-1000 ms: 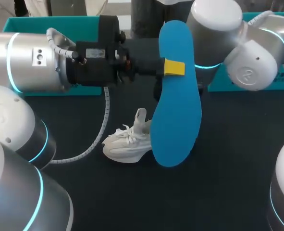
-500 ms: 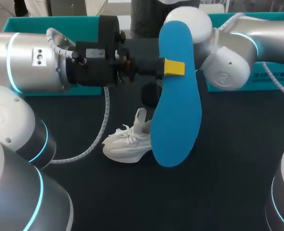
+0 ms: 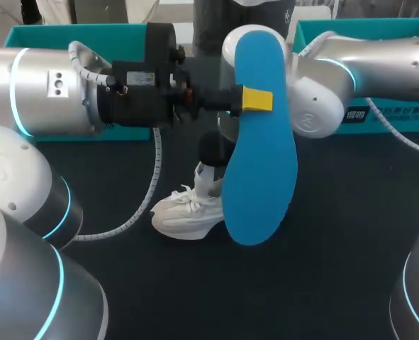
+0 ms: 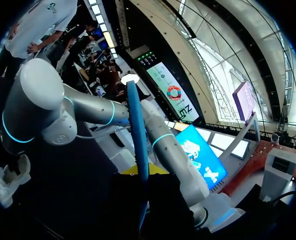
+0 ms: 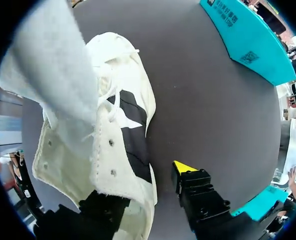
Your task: Take the shoe out of the shoebox, open the shoe tongue, remove and reinsert the insole, then place the shoe into the shoebox
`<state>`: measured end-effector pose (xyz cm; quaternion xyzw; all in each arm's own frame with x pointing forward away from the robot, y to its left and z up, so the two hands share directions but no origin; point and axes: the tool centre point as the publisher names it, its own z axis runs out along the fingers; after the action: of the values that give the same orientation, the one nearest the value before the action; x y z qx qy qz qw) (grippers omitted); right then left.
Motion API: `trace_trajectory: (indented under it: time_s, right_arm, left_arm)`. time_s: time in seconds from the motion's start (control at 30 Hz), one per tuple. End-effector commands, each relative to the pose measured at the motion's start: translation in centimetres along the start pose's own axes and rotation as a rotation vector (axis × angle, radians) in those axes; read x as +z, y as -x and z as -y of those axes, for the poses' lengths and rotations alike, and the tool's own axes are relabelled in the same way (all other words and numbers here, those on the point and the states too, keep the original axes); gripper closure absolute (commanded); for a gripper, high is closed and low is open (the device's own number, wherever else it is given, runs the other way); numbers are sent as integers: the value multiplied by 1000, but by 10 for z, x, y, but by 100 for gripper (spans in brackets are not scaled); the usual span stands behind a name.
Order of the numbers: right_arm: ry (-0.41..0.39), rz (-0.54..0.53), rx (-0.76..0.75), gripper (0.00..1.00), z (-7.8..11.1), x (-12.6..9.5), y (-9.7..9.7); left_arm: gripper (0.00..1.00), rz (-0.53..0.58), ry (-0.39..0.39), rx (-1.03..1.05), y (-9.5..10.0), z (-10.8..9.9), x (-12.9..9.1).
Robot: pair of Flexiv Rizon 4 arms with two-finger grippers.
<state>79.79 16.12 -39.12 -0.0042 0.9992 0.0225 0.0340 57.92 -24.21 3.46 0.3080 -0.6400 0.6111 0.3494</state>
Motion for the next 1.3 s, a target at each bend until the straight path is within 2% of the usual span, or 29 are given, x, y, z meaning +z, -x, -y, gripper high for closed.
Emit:
trace_trajectory:
  time_s: [0.03,0.2,0.3,0.37,0.57,0.6,0.63,0.67,0.7,0.73,1.1,1.2,1.23,1.3]
  right_arm:
    - [-12,-10,16,100,-1,2,-5]
    - [-32,-28,45,100,5,-3,-14]
    - [-47,-51,68,100,11,-14,-16]
    - [-28,-89,108,100,11,-21,-20]
    - [-41,-194,375,100,7,-35,-40]
    - [-16,-219,444,100,6,-35,-43]
    - [55,-222,570,100,5,-33,-47]
    - [157,-223,668,100,6,-31,-51]
    - [206,-220,696,100,3,-30,-52]
    - [156,-138,679,100,-2,-37,-50]
    - [156,-138,679,100,-2,-37,-50]
    - [159,-98,893,100,-11,-46,-45]
    - [137,-86,942,100,-12,-48,-44]
    - [179,-65,1026,100,-19,-52,-41]
  left_arm:
    - [100,1,-4,0,-2,-2,0]
    - [100,1,-4,0,-2,-2,0]
    - [100,1,-4,0,-2,-2,0]
    - [100,1,-4,0,-2,-2,0]
    - [100,1,-4,0,-2,-2,0]
    - [100,1,-4,0,-2,-2,0]
    - [100,1,-4,0,-2,-2,0]
    - [100,1,-4,0,-2,-2,0]
    - [100,1,-4,0,-2,-2,0]
    - [100,1,-4,0,-2,-2,0]
    - [100,1,-4,0,-2,-2,0]
    - [100,1,-4,0,-2,-2,0]
    - [100,1,-4,0,-2,-2,0]
    - [100,1,-4,0,-2,-2,0]
